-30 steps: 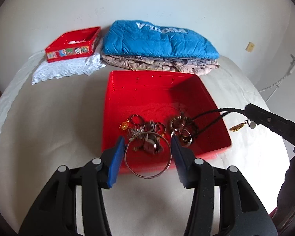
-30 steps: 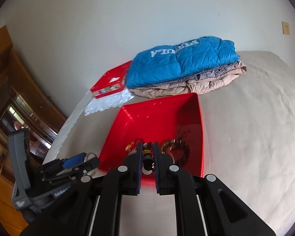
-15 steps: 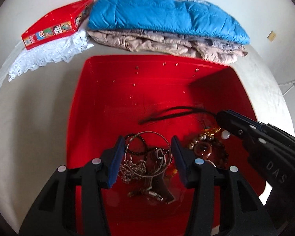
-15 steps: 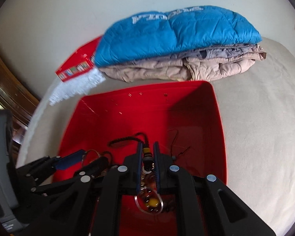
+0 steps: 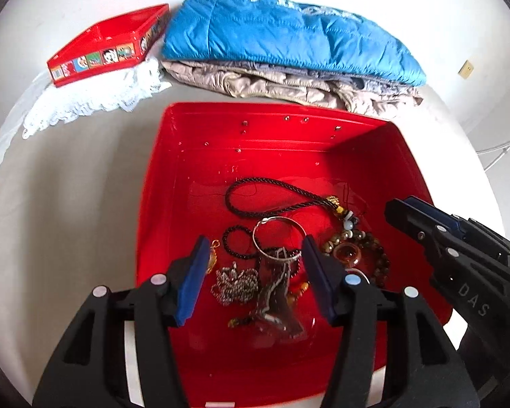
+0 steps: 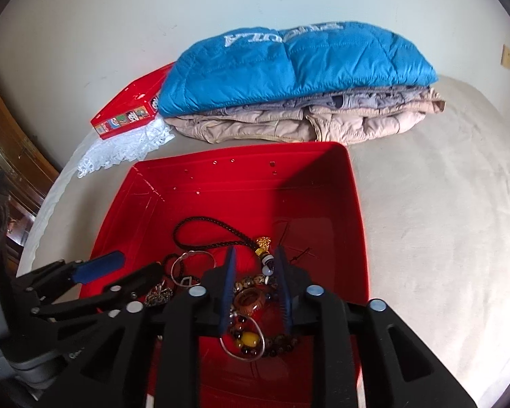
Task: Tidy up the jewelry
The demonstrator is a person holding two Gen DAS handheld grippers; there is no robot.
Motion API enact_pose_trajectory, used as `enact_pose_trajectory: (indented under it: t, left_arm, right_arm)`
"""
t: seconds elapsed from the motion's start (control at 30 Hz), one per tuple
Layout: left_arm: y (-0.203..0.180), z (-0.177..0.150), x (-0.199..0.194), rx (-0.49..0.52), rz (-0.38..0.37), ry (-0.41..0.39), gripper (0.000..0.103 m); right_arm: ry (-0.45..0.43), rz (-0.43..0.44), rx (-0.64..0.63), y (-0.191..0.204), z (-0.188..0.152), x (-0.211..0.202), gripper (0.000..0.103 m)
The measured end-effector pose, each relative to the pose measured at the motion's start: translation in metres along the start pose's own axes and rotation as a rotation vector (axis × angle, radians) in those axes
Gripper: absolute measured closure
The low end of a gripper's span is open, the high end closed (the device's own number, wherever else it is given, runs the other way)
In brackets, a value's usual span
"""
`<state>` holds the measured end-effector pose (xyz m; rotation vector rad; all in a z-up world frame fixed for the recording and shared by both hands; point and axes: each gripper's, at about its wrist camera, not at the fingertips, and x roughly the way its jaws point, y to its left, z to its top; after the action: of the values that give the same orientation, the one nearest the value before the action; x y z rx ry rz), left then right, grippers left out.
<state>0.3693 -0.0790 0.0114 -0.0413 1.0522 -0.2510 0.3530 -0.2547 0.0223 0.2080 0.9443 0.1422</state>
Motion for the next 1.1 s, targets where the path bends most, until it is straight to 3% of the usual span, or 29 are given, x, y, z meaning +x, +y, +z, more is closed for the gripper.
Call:
enact_pose_trajectory:
  t: [0.17,0.27,0.43,0.5,0.67,0.83,1.1]
  left_arm:
    - [0.002,-0.011,-0.024,0.015,0.015,-0.046,0.037]
    - [0.006,-0.018,-0.037,0.011,0.017,-0.063,0.032]
    - [0.016,-0.035,-0.062,0.003,0.045,-0.108,0.017]
    - [0.019,-0.042,-0.070,-0.003,0.052,-0.121,0.012]
    - [0.029,-0.057,-0.083,-0.032,0.048,-0.130,0.009]
    - [0.030,-0.072,-0.090,-0.040,0.042,-0.140,0.008]
    - [0.025,-0.091,-0.099,-0.019,0.046,-0.167,0.007]
  right_arm:
    - [-0.022,0.007,-0.010,0.003,-0.007,-0.019,0.072]
    - [-0.037,0.007,-0.019,0.003,-0.013,-0.031,0.060]
    - [-0.046,-0.001,-0.026,0.004,-0.024,-0.045,0.051]
    - [-0.045,-0.005,-0.025,0.004,-0.030,-0.050,0.043]
    - [-0.051,-0.013,-0.022,0.003,-0.047,-0.064,0.017]
    - [-0.059,-0.008,-0.023,0.003,-0.062,-0.074,0.006]
    - [-0.110,-0.003,-0.028,0.005,-0.073,-0.089,0.004]
